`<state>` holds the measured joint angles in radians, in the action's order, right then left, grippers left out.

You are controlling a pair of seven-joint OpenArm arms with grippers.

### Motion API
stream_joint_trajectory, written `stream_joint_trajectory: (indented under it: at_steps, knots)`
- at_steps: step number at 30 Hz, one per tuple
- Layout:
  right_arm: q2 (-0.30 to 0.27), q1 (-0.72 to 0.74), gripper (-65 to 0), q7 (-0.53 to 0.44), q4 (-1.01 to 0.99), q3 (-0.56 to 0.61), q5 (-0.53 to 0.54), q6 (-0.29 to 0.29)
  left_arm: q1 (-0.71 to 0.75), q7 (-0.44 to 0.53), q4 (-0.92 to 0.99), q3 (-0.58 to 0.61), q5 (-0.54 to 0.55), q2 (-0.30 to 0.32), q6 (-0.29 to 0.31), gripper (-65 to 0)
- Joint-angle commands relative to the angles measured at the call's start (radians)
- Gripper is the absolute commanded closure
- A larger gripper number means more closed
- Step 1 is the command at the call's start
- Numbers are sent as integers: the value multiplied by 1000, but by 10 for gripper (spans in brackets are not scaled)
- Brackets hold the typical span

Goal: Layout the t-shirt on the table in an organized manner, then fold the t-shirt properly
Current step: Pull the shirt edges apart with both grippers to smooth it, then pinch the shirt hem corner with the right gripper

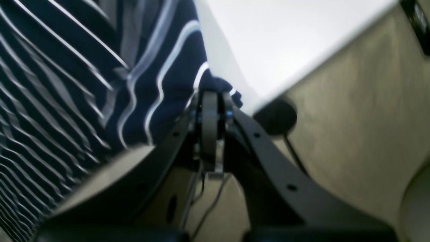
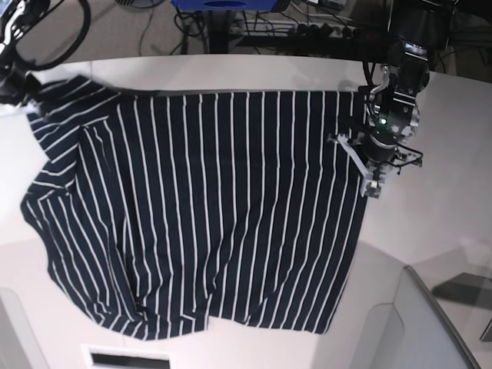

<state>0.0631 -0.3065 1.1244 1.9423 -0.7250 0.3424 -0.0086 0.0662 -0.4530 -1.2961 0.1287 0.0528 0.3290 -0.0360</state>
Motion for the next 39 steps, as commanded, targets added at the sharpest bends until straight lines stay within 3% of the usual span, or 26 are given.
stream_joint_trajectory:
  at_steps: [1, 5, 10, 14, 16, 19, 20, 23, 28, 31, 39]
  knots:
    - [-10, 7, -45, 18, 12, -9, 1, -3, -10, 16, -18, -5, -3, 11, -8, 0]
    - [1, 11, -128, 58, -53, -92, -1, -3, -10, 15, -15, -5, -8, 11, -8, 0]
    - [10, 10, -134, 89, -202, -118, -1, -3, -4, 15, -15, -5, -11, 11, -8, 0]
    - [11, 8, -134, 139, -208, -118, 1, -3, -6, 15, -15, -5, -11, 11, -8, 0]
    - [11, 8, -134, 121, -171, -114, 1, 2, -7, 15, -15, -5, -11, 11, -8, 0]
    - [4, 13, -134, 3, -94, -87, 4, 14, -3, 15, -15, -28, -11, 11, -8, 0]
    - [-7, 16, -134, -43, -88, -44, 4, 35, -3, 15, -15, -50, -9, 8, -8, 0]
    - [-127, 92, -135, -91, -157, 140, 4, 120, -1, 15, -15, -88, -3, 6, -8, 0]
    - [-288, 313, -135, -134, -544, 370, 4, 232, 24, 20, -21, -111, -3, 6, -8, 0]
    - [-331, 382, -135, -206, -676, 442, 2, 281, 47, 23, -21, -137, -3, 6, -8, 0]
    - [-358, 419, -134, -231, -685, 529, 1, 281, 73, 24, -18, -192, -3, 6, -5, 0]
